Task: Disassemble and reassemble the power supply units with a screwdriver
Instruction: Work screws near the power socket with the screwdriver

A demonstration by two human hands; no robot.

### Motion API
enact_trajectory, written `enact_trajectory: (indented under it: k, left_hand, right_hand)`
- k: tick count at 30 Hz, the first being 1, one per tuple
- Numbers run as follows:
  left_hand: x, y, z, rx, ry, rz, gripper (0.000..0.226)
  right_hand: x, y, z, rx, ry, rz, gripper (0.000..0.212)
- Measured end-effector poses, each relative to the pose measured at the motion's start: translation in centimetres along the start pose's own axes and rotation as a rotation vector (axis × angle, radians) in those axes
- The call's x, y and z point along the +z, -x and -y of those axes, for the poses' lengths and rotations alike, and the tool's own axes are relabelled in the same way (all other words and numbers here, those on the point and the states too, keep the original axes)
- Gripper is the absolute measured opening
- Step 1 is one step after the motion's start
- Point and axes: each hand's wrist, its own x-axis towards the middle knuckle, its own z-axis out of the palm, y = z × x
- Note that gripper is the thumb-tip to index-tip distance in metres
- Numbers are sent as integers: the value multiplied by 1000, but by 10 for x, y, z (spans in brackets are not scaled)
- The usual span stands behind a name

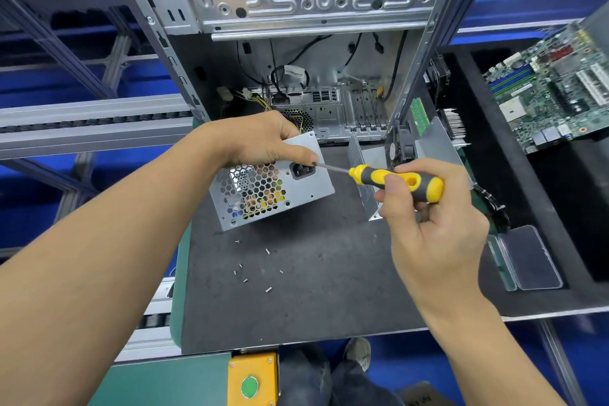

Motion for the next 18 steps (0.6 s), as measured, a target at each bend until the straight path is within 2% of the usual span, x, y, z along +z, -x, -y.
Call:
enact_trajectory:
  k: [14,18]
  left_hand:
    - [1,-3,-1,-29,10,-7,24]
    - [2,-5,0,-43,-8,-21,32]
  right_hand:
    - [0,2,-1,11,44,-31,22]
    - [1,1,0,-24,72,-34,24]
